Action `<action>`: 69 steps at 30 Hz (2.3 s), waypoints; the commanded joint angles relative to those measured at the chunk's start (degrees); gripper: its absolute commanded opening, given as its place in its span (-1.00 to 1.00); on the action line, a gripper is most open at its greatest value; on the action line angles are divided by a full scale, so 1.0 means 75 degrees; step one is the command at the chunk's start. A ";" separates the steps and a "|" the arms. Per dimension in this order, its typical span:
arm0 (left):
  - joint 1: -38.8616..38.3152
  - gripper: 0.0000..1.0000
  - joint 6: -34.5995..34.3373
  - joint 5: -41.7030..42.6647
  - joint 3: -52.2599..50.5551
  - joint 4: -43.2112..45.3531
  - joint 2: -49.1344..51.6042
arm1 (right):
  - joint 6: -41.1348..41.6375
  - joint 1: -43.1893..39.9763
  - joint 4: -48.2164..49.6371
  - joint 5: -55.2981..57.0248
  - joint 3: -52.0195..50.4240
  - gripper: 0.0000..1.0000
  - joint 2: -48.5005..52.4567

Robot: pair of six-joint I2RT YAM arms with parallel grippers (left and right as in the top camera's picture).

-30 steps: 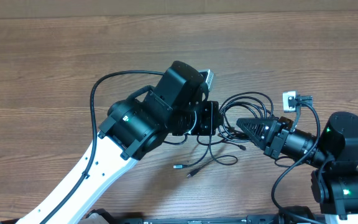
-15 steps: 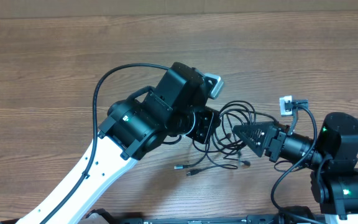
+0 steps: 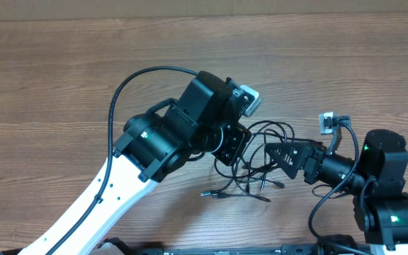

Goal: Untangle cables

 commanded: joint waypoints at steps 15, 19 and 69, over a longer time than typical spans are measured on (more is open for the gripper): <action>0.0050 -0.91 0.0306 -0.0560 0.0181 0.0370 -0.0233 | -0.0399 -0.0032 -0.1265 0.2372 0.0009 0.80 -0.0050; 0.0050 -0.92 0.0309 -0.0562 0.0181 0.0029 -0.0233 | -0.0376 -0.0032 -0.1157 0.2253 0.0009 0.75 -0.0050; 0.0044 0.99 -0.0845 -0.0903 0.0178 0.0201 -0.0230 | 0.7189 -0.3104 0.6414 -0.3462 1.0346 0.99 0.5945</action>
